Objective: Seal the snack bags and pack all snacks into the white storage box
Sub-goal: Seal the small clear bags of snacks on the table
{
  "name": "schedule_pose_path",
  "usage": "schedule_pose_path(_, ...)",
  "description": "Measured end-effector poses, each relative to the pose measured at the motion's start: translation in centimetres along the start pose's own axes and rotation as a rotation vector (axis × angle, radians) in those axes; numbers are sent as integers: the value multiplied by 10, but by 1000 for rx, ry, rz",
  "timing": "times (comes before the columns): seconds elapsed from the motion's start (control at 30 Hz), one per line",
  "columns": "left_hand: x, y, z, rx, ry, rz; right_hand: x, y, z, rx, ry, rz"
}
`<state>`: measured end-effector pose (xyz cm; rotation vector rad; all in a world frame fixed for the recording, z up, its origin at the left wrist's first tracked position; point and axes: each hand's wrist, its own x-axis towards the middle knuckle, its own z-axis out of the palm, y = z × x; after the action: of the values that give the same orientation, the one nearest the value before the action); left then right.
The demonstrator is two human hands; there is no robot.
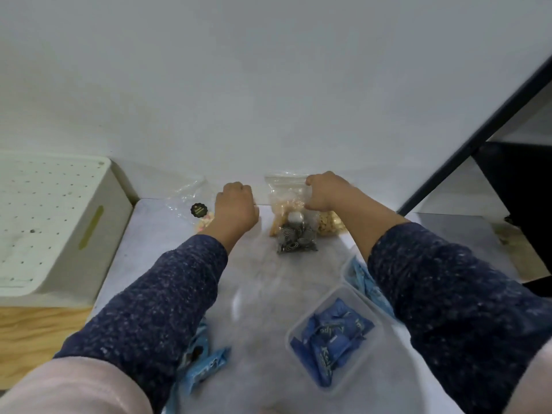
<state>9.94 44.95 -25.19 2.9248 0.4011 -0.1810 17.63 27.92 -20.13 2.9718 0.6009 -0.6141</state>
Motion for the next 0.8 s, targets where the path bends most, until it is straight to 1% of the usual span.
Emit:
schedule_pose_path(0.07,-7,-26,-9,111,9,-27,-5,-29,-7,-88,-1,-30)
schedule_pose_path(0.17,-16,-71,-21,175,12,-61,-7,-74,-8,-127,19,-75)
schedule_pose_path(0.37,-23,-165,-34,198,-3,-133,13,-169,13,-138,-1,-206)
schedule_pose_path(0.5,-23,-201,-22,163,-33,-142,33,-219,30,-69,-21,-252)
schedule_pose_path(0.57,-19,-212,-8,110,-34,-129,46,-234,38,-23,-61,-252)
schedule_pose_path(0.63,-13,-217,7,3,-44,-124,60,-241,47,75,-113,-224)
schedule_pose_path(0.67,-9,-218,15,-62,-73,-132,67,-242,52,132,-139,-201)
schedule_pose_path(0.73,-3,-216,31,-228,-129,-151,78,-240,63,208,-165,-146)
schedule_pose_path(0.8,0,-212,39,-447,-133,-167,84,-236,74,234,-154,-101)
